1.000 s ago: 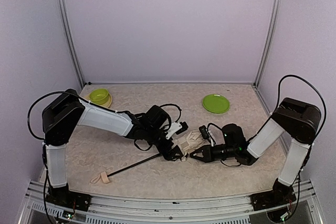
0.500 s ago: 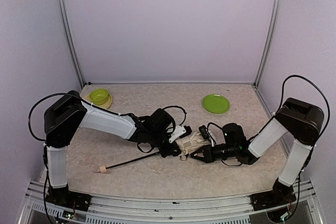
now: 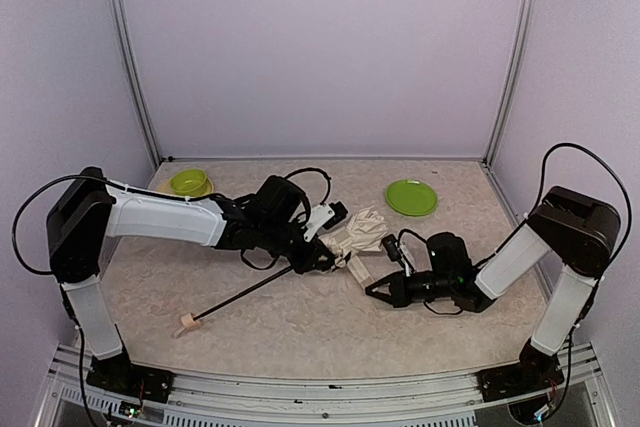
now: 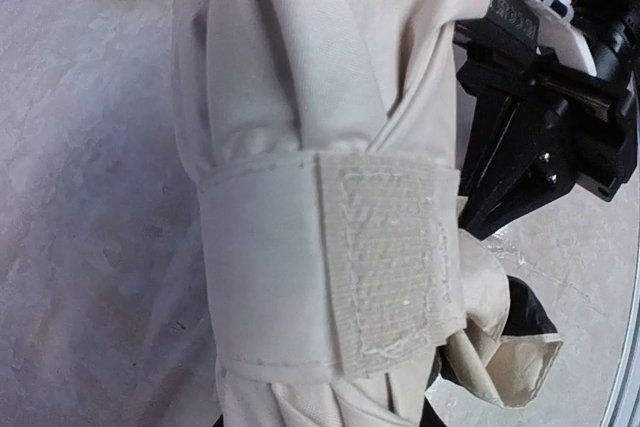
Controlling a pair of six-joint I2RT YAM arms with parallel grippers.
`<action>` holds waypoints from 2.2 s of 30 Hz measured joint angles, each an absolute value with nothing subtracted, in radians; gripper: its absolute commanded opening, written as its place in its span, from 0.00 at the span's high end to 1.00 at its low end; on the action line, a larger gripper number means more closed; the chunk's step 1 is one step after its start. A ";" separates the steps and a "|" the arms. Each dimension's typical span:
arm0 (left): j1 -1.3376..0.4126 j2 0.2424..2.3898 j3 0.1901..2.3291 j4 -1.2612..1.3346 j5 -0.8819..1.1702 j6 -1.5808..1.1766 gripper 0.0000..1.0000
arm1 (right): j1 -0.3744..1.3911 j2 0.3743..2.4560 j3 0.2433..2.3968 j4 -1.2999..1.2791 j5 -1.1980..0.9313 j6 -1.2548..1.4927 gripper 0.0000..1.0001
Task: Put away the umbrella
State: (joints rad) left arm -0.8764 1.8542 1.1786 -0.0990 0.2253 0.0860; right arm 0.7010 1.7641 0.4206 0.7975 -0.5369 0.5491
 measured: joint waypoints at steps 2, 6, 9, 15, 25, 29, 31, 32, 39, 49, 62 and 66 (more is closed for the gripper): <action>-0.878 1.822 1.179 -0.104 0.213 0.086 1.00 | 0.701 1.765 0.423 0.839 -0.538 0.546 1.00; -0.878 1.818 1.181 -0.128 0.124 0.090 1.00 | 0.714 1.767 0.450 0.854 -0.541 0.524 1.00; -0.882 1.850 1.194 -0.147 0.059 0.100 1.00 | 0.743 1.769 0.470 0.854 -0.556 0.505 1.00; -0.924 1.949 1.228 -0.142 -0.024 0.133 1.00 | 0.784 1.728 0.471 0.858 -0.619 0.507 1.00; -1.039 2.004 1.208 0.077 -0.165 0.204 1.00 | 0.640 1.647 0.352 1.136 -0.728 0.827 1.00; -1.092 2.038 1.194 0.137 -0.204 0.278 1.00 | 0.624 1.706 0.361 1.218 -0.770 0.920 1.00; -1.114 2.051 1.189 0.157 -0.212 0.310 1.00 | 0.612 1.725 0.362 1.226 -0.780 0.949 1.00; -1.119 2.053 1.182 0.170 -0.212 0.324 1.00 | 0.607 1.731 0.362 1.226 -0.787 0.962 1.00; -1.121 2.053 1.155 0.224 -0.207 0.404 1.00 | 0.596 1.734 0.401 1.164 -0.794 0.963 1.00; -1.143 2.079 1.146 0.224 -0.246 0.517 1.00 | 0.601 1.712 0.457 0.873 -0.728 0.834 0.93; -1.167 2.085 1.151 0.223 -0.297 0.584 1.00 | 0.606 1.726 0.511 0.878 -0.649 0.815 0.78; -1.167 2.085 1.147 0.229 -0.298 0.583 1.00 | 0.606 1.723 0.518 0.860 -0.649 0.804 0.75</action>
